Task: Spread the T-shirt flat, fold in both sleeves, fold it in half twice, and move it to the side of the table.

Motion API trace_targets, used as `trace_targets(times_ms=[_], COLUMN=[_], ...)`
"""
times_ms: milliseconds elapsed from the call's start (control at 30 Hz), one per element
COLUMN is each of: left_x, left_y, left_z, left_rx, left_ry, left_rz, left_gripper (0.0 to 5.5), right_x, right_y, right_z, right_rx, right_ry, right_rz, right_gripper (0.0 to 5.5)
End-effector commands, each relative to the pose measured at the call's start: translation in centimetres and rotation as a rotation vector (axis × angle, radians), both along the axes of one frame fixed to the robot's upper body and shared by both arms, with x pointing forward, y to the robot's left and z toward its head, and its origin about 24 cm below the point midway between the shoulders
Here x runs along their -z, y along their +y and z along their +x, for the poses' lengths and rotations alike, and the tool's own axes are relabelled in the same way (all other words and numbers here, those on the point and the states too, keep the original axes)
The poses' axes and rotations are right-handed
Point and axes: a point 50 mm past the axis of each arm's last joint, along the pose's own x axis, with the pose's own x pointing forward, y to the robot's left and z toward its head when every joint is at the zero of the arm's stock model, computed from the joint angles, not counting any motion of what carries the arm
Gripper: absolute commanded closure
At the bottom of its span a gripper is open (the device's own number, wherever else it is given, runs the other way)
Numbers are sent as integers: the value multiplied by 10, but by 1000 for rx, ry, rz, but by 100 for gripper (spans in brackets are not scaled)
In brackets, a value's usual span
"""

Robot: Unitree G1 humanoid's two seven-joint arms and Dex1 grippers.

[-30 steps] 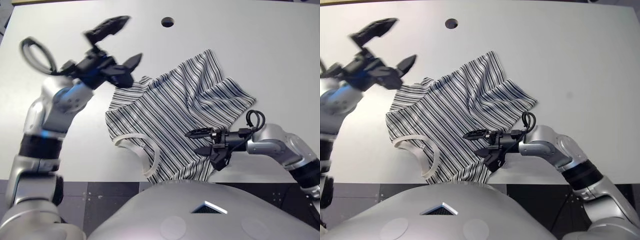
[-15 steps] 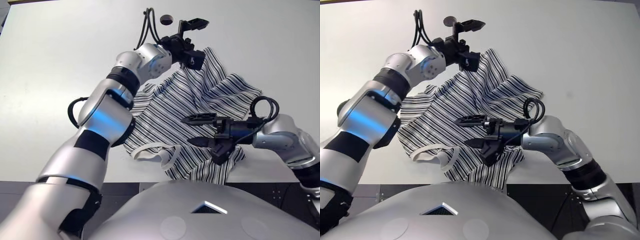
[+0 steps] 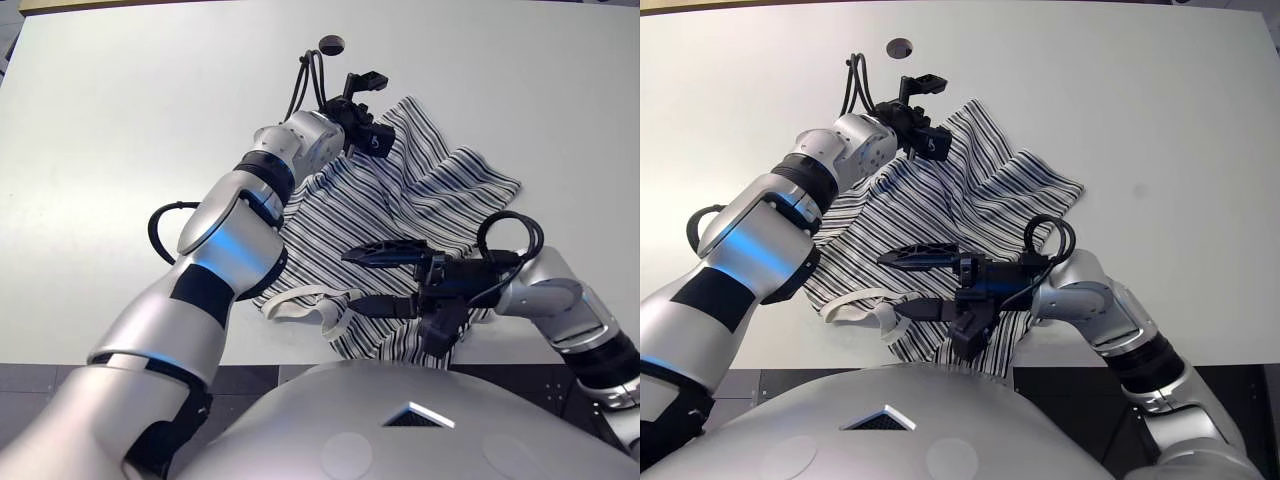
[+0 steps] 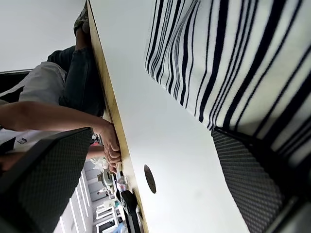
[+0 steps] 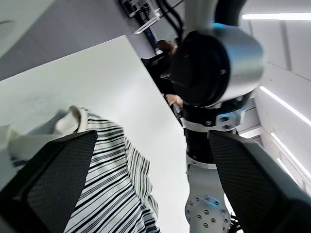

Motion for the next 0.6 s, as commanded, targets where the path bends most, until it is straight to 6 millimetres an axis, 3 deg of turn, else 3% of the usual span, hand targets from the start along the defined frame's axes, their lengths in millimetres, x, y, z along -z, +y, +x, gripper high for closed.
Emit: trace_targets(times_ms=[33, 200, 267, 400, 500, 600], left_x=[35, 32, 29, 26, 16, -11], left_y=[77, 157, 177, 200, 193, 149], left_z=[-12, -18, -21, -26, -20, -1], left_rx=[-217, -509, -597, -698, -707, -530], left_ry=[116, 97, 85, 44, -26, -111], left_rz=[120, 121, 105, 72, -134, -424], left_gripper=[94, 94, 94, 94, 94, 94], right_x=[2, 5, 5, 3, -3, -6], right_y=[4, 4, 3, 0, -7, -9], right_z=[6, 13, 18, 34, 61, 59], right_rx=[31, 98, 127, 201, 339, 324], right_ry=[-18, -16, -19, -43, -93, -82], right_rz=[27, 58, 67, 84, 134, 138], right_gripper=[130, 130, 130, 130, 130, 130])
